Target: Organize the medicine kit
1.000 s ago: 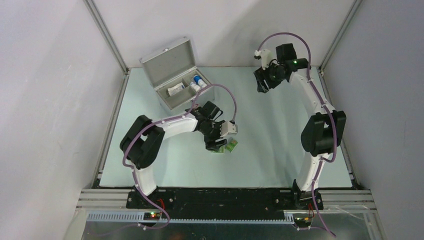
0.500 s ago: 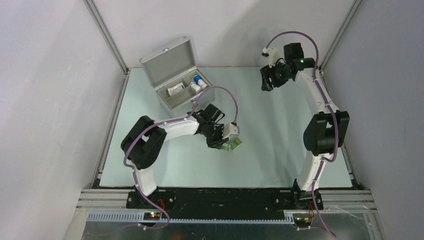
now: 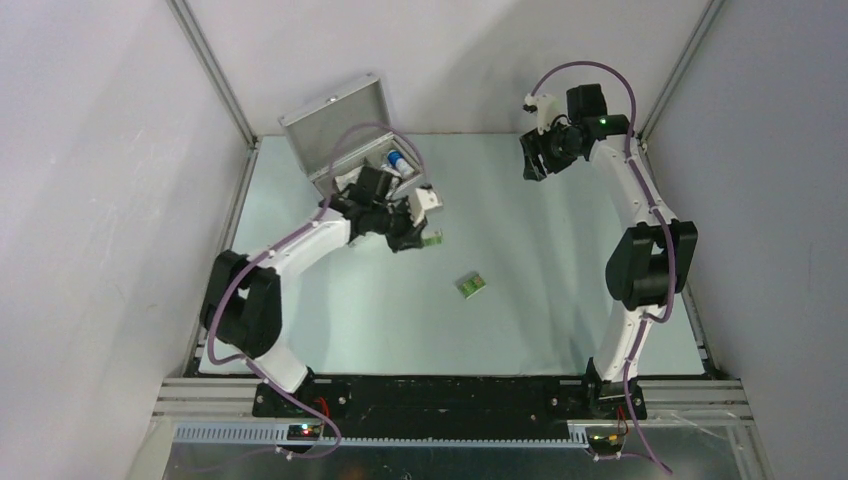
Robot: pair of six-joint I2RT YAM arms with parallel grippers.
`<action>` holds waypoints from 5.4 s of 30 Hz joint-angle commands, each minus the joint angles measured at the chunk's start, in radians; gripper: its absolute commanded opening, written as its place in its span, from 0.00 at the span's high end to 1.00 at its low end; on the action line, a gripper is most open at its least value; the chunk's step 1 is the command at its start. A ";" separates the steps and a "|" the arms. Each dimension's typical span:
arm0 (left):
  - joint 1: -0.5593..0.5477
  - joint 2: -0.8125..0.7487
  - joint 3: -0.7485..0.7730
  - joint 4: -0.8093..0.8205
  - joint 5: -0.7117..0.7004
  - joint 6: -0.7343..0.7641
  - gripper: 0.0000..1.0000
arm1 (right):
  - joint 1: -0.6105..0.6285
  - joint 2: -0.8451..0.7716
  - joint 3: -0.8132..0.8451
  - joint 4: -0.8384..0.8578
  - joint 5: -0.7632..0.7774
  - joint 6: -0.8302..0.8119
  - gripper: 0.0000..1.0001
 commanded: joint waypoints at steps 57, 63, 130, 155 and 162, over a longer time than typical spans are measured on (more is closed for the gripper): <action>0.270 0.168 0.412 -0.058 -0.455 -0.044 0.41 | 0.111 0.127 0.171 0.006 0.078 -0.068 0.36; 0.275 0.265 0.494 -0.058 -0.412 -0.059 0.40 | 0.123 0.106 0.144 0.004 0.079 -0.071 0.36; -0.381 0.380 0.243 0.053 -0.368 -0.431 0.32 | -0.034 -0.288 -0.169 0.061 0.128 0.067 0.33; -0.258 0.199 0.207 0.126 -0.202 -0.451 0.70 | -0.039 -0.228 -0.122 0.051 0.152 0.047 0.34; -0.130 0.073 0.271 0.065 -0.217 -0.397 0.70 | -0.036 -0.181 -0.062 0.034 0.132 0.054 0.34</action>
